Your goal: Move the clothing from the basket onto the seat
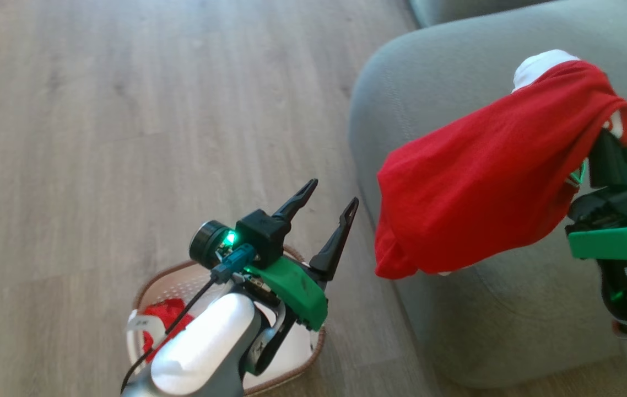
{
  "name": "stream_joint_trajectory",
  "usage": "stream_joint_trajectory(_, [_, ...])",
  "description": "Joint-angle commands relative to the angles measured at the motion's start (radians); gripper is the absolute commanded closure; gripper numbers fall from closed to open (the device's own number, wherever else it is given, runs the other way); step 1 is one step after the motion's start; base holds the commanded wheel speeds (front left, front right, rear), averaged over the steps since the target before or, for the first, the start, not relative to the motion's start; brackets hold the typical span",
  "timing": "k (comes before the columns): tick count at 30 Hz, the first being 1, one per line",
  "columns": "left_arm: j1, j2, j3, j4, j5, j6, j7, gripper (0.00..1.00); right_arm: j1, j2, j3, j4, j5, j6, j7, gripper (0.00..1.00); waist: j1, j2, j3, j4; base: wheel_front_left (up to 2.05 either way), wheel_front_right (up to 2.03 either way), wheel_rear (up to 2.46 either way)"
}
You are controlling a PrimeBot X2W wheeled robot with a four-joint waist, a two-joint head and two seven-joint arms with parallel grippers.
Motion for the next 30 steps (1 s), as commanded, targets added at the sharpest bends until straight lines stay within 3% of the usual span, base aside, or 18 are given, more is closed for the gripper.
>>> stream_joint_trajectory(1, [-0.066, 0.008, 0.029, -0.021, 0.011, 0.005, -0.013, 0.0, -0.023, -0.024, 0.002, -0.044, 0.018, 0.0, -0.006, 1.0, -0.0001, 0.0, 0.02, -0.054, 0.0, 0.0, 0.0])
stream_joint_trajectory(17, [-0.116, -0.017, 0.015, 0.043, 0.016, -0.007, -0.03, 0.0, 0.004, -0.038, -0.056, -0.056, 0.069, 0.0, -0.006, 1.0, -0.0001, 0.0, 0.052, -0.235, 0.0, 0.0, 0.0])
stream_joint_trajectory(30, [-0.155, -0.041, -0.008, 0.078, 0.025, -0.01, -0.041, 0.0, -0.054, -0.094, -0.051, 0.014, 0.114, 0.0, -0.006, 1.0, -0.0001, 0.0, 0.093, -0.227, 0.0, 0.0, 0.0])
